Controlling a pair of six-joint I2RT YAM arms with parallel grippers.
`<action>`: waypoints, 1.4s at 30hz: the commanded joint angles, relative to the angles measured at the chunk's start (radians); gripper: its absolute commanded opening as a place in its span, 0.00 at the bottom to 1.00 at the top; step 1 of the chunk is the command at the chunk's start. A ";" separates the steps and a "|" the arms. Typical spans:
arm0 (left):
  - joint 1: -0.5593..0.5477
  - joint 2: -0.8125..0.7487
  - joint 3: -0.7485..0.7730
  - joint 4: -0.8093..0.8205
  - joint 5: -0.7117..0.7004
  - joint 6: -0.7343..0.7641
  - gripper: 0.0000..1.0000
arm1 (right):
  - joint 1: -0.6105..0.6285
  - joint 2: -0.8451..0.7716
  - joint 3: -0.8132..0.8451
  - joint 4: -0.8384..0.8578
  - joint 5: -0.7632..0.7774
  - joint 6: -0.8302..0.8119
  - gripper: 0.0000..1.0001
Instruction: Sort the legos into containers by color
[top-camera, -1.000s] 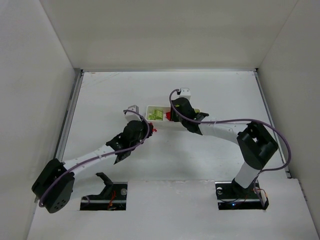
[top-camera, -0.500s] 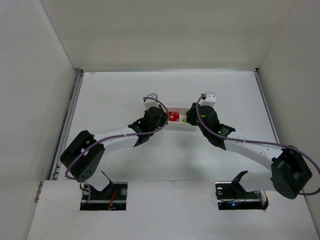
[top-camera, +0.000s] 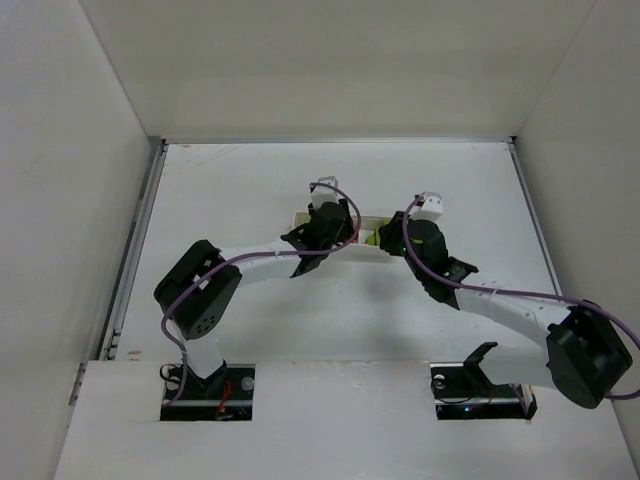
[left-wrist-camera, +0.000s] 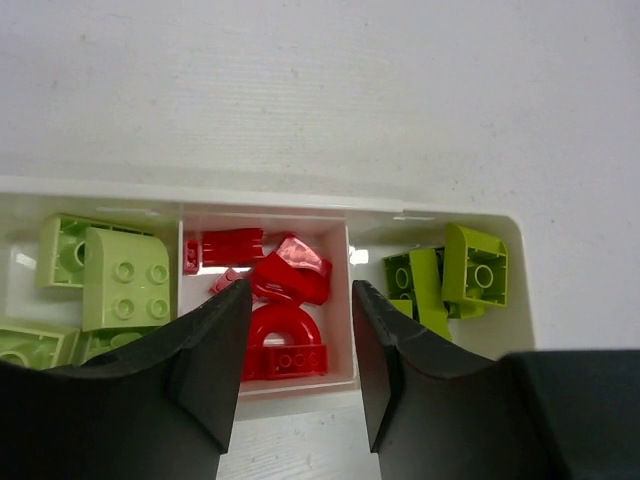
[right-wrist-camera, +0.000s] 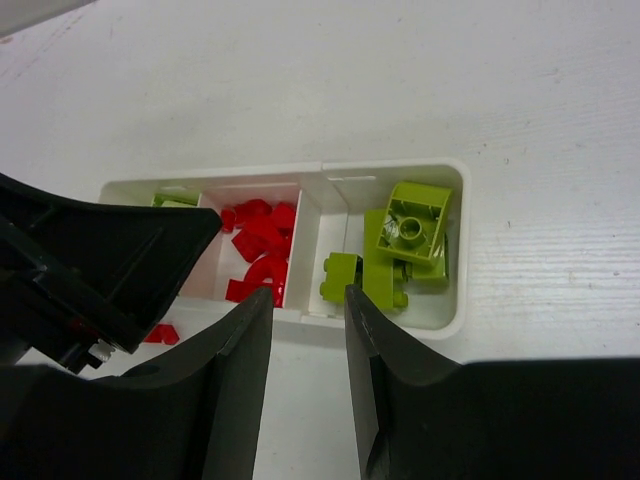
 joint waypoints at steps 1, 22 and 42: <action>-0.020 -0.107 -0.028 0.012 -0.079 0.061 0.42 | 0.002 -0.006 0.006 0.065 -0.007 0.004 0.40; -0.054 -0.466 -0.574 -0.022 -0.148 -0.111 0.32 | 0.099 0.115 0.072 0.075 -0.027 -0.019 0.36; 0.009 -0.227 -0.473 0.099 -0.113 -0.051 0.35 | 0.157 0.198 0.120 0.071 -0.027 -0.027 0.38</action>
